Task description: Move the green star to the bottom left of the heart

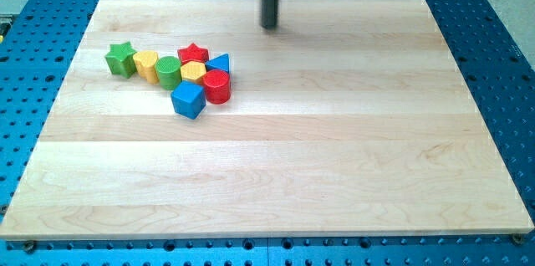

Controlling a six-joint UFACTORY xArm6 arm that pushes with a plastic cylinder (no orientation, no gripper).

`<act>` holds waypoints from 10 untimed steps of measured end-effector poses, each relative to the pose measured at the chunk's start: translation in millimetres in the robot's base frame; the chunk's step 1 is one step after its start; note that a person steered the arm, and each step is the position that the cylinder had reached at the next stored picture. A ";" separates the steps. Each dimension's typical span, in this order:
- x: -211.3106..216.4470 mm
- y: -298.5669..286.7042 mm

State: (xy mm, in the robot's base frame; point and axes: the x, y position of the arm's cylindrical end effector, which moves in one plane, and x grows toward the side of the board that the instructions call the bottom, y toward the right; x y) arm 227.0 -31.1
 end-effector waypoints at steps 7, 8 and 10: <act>146.1 -193.1; 170.3 -204.7; 195.2 -273.9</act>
State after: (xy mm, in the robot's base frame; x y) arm 422.1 -304.9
